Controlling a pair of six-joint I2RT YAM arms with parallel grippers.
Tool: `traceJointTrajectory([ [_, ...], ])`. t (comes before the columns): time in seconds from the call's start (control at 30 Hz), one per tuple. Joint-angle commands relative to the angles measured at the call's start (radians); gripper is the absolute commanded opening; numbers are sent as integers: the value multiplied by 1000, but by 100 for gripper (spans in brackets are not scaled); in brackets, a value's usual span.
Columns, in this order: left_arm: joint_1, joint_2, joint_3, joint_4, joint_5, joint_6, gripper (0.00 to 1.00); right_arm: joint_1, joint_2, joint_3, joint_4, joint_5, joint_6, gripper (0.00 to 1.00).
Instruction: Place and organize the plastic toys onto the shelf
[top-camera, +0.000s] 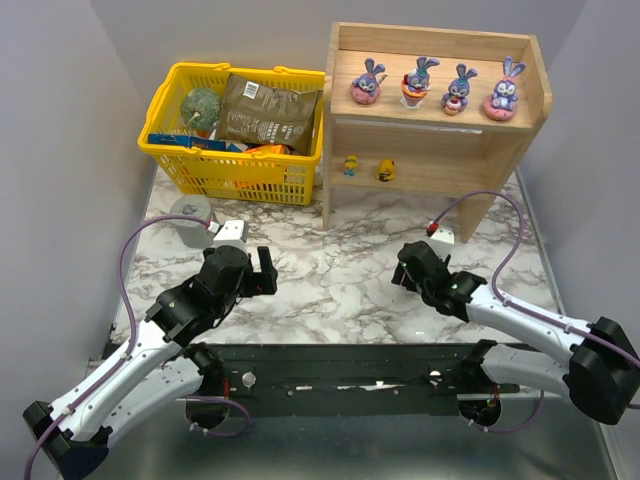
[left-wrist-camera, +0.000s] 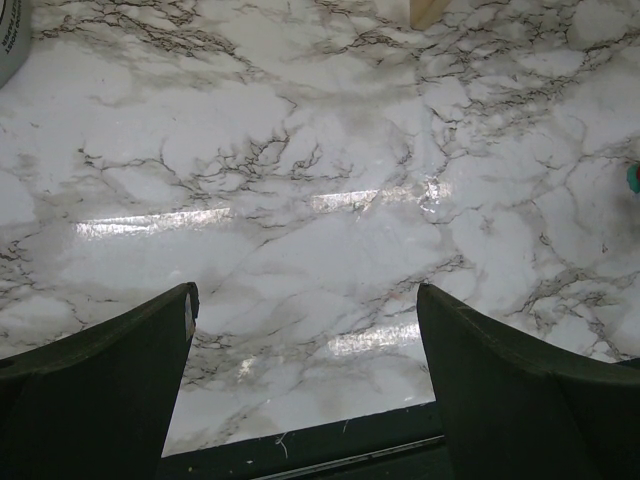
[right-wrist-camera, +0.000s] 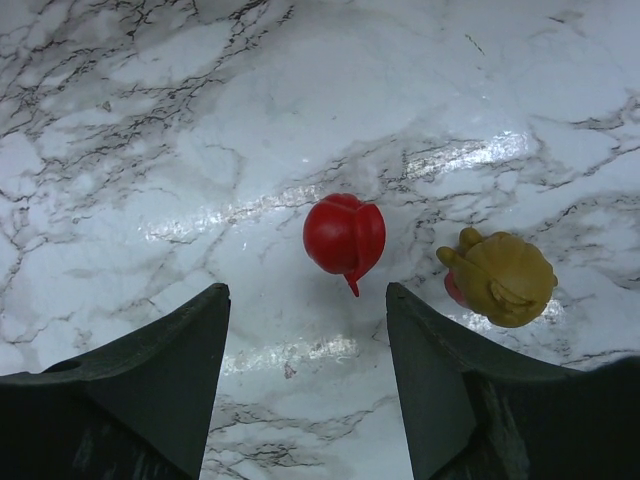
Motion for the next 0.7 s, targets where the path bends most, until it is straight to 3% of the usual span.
traceJointTrajectory([
  [0.0,3,-4,11,13,13,11,99,5,35,-23,7,45,41,71],
  [0.67,3,-7,11,13,13,11,99,5,205,-34,175,-18,49,77],
])
